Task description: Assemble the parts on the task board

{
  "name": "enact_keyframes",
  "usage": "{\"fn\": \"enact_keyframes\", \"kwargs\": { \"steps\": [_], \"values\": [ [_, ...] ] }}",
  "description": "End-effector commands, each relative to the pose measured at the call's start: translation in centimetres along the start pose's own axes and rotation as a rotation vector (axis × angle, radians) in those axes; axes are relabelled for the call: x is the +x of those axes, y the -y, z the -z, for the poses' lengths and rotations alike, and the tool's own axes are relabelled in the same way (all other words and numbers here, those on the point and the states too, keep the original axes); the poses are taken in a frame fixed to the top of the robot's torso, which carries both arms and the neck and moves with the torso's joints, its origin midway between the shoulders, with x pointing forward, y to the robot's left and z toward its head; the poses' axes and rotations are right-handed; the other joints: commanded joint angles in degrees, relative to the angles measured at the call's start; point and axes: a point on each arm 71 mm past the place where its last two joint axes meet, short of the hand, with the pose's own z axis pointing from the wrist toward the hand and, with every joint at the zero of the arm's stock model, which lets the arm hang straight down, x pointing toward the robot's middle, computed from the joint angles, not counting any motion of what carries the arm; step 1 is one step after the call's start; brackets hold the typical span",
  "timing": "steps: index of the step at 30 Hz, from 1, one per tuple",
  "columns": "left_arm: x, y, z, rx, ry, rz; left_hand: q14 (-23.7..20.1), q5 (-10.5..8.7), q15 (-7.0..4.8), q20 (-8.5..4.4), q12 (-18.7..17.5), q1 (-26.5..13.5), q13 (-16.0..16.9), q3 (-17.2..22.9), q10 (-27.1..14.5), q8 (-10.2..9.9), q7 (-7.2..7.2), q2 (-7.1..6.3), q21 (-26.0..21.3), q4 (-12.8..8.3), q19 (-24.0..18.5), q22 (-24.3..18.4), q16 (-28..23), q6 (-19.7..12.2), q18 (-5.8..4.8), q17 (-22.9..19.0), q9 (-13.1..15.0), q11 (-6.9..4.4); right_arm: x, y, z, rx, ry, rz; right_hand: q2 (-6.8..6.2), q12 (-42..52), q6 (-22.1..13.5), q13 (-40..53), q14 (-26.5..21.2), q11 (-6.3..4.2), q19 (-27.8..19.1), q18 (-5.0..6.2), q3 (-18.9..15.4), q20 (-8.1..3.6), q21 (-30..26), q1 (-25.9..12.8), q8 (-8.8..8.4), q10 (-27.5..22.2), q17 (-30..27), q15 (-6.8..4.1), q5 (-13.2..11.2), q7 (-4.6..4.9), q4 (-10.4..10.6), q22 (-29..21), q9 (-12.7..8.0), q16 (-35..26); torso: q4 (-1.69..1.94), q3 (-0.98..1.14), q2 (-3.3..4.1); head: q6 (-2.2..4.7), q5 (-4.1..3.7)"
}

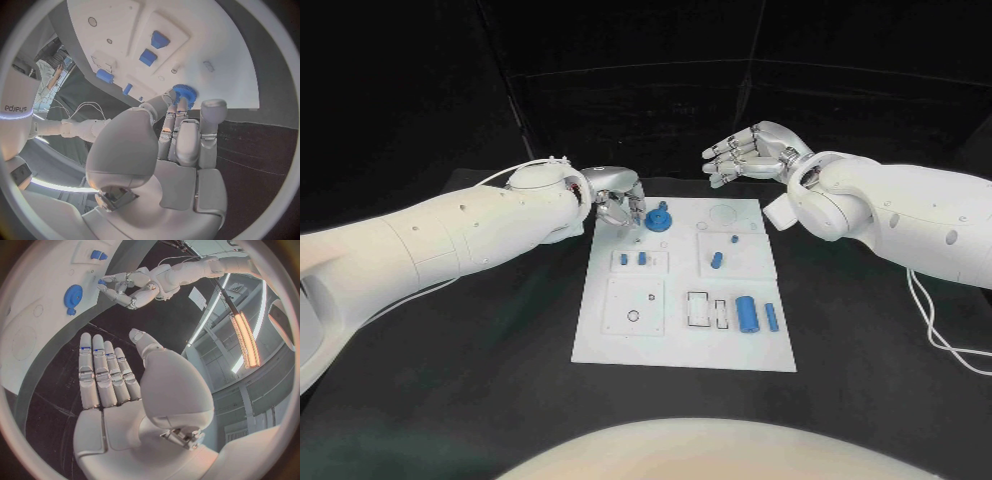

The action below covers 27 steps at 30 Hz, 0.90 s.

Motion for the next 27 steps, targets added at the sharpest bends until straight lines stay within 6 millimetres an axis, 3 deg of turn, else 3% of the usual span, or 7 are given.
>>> {"fn": "enact_keyframes", "kwargs": {
  "steps": [1, 19, 27],
  "values": [
    [0.3, -0.2, 0.0, -0.015, -0.024, 0.014, 0.3, 0.26, -0.21, 0.15, -0.1, -0.6, 0.0, 0.3, 0.8, -0.2, 0.07, 0.22, 0.3, 0.0, 0.4, 0.1, -0.2, 0.5, -0.59, -0.1, -0.1, -0.21, 0.0, -0.2, 0.0, -0.014, -0.003, 0.000, 0.74, 0.2, -0.3, 0.1, -0.4, -0.10, 0.4, 0.17, -0.3, 0.01, -0.3, 0.0, 0.28, -0.5, -0.1, -0.07, 0.2, 0.57, 0.0, -0.1, 0.1, 0.2, -0.09, 0.00, 0.04, 0.03, 0.04],
    [1.7, -0.3, -0.2, -0.027, -0.086, 0.017, 0.2, 0.26, -0.23, 0.15, -0.2, -0.8, 0.0, 0.3, 0.9, -0.2, 0.02, 0.08, 0.3, 0.1, 0.4, 0.1, -0.4, 0.6, -0.59, -0.5, -0.1, -0.25, 0.1, -0.3, -0.1, -0.015, -0.004, 0.000, 0.83, 0.3, -0.3, 0.1, -0.4, -0.10, 0.4, 0.18, -0.3, 0.00, -0.4, 0.0, 0.28, -0.5, -0.1, -0.08, 0.2, 0.57, 0.0, -0.1, 0.1, 0.2, -0.08, 0.00, 0.06, 0.01, 0.13],
    [2.0, -0.1, -0.3, -0.024, -0.097, 0.016, 0.2, 0.26, -0.24, 0.15, -0.3, -1.1, 0.0, 0.3, 1.0, -0.3, 0.00, 0.02, 0.2, 0.3, 0.3, 0.1, -0.4, 0.7, -0.56, -0.7, -0.1, -0.26, 0.1, -0.3, -0.1, -0.015, -0.004, 0.000, 0.83, 0.3, -0.3, 0.1, -0.4, -0.10, 0.4, 0.18, -0.3, 0.00, -0.4, 0.0, 0.28, -0.5, -0.1, -0.08, 0.2, 0.57, 0.0, -0.1, 0.1, 0.2, -0.12, 0.02, 0.08, -0.08, -0.20]
  ]
}}
